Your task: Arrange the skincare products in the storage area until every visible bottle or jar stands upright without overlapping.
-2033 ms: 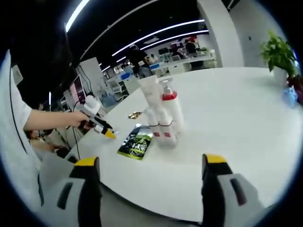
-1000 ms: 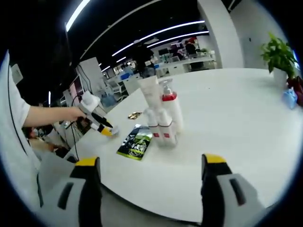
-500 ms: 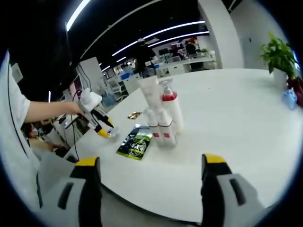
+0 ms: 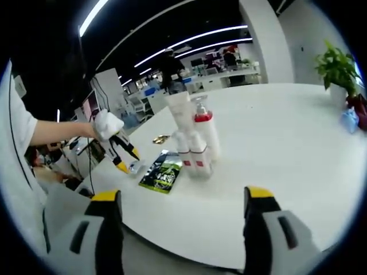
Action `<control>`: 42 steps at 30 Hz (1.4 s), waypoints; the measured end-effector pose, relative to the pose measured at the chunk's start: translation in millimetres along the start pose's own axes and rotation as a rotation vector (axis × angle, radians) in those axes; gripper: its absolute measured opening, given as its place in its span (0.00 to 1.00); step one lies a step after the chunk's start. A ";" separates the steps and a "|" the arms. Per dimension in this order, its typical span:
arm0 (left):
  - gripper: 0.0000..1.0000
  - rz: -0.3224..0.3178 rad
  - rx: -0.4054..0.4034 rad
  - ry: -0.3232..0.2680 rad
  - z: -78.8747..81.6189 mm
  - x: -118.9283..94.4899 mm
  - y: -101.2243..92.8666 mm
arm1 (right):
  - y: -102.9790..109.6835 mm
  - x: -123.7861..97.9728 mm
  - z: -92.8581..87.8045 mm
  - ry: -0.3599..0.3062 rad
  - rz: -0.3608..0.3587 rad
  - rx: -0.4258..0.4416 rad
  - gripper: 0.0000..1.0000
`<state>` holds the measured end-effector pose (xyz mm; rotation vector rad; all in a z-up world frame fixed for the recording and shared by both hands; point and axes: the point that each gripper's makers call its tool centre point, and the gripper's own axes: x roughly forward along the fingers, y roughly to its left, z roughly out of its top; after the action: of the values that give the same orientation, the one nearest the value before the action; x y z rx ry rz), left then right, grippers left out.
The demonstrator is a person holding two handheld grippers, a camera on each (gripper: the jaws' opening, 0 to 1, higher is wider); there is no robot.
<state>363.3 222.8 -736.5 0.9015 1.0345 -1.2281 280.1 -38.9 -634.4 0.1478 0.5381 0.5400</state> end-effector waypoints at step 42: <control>0.58 0.064 -0.085 -0.063 4.7 2.2 -12.7 | 4.3 0.1 -0.8 0.006 0.007 -0.034 0.87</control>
<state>351.4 216.0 -737.1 0.8195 0.9932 -1.1440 277.8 -35.1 -634.0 0.1160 0.5346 0.5567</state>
